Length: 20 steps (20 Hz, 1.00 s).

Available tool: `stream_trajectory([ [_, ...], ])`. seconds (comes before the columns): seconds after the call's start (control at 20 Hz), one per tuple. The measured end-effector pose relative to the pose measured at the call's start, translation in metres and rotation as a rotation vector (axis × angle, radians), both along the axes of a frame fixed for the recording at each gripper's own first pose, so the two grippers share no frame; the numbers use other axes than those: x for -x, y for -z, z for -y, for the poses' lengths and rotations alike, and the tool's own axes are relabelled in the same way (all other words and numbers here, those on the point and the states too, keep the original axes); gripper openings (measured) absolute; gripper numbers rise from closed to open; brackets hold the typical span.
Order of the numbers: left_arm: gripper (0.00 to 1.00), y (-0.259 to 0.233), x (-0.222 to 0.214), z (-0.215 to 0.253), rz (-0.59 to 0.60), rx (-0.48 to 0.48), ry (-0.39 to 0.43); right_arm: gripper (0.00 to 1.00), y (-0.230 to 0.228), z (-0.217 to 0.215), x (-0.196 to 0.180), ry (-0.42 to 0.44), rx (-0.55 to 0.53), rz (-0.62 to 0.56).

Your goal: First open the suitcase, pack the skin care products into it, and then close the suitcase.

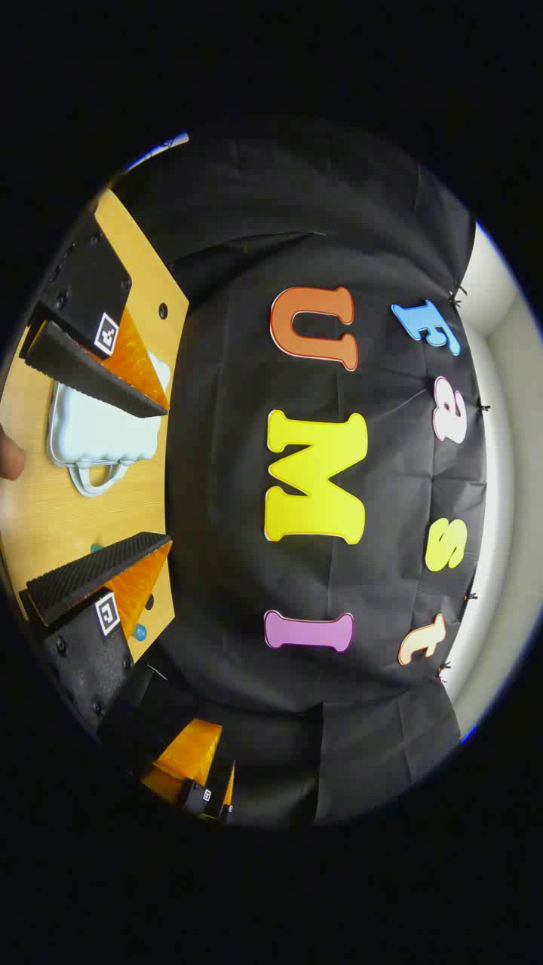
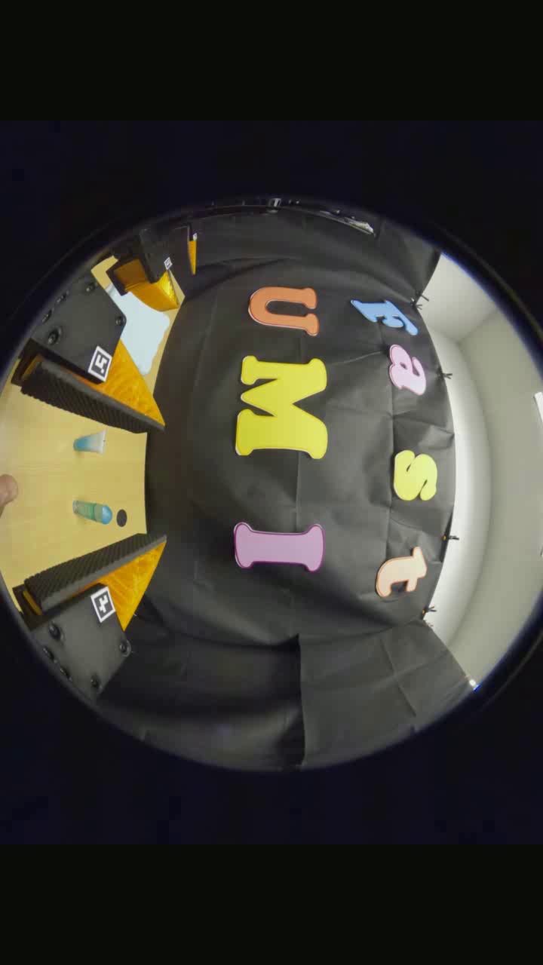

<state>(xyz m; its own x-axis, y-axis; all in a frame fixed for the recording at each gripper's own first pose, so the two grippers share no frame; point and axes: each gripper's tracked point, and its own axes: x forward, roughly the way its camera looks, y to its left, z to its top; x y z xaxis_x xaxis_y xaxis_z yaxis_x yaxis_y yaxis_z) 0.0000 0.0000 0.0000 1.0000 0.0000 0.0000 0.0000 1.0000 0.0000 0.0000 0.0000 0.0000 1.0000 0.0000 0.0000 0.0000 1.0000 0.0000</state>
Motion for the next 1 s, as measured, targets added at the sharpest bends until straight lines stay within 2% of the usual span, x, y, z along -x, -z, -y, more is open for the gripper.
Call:
stream_trajectory([
  [0.05, 0.98, 0.0, -0.002, 0.002, -0.001, -0.003, 0.0, 0.79, 0.0, 0.001, -0.001, 0.0, 0.004, 0.001],
  [0.8, 0.98, 0.004, -0.022, 0.014, -0.007, -0.013, -0.027, 0.79, -0.001, 0.022, -0.023, -0.012, 0.022, 0.015],
  [0.85, 0.98, 0.009, -0.026, 0.013, -0.005, -0.035, -0.033, 0.79, -0.001, 0.027, -0.025, -0.003, 0.023, 0.016],
  [1.0, 0.98, 0.036, -0.037, -0.001, -0.006, -0.19, -0.078, 0.8, 0.007, 0.048, -0.032, 0.03, 0.019, 0.001],
])
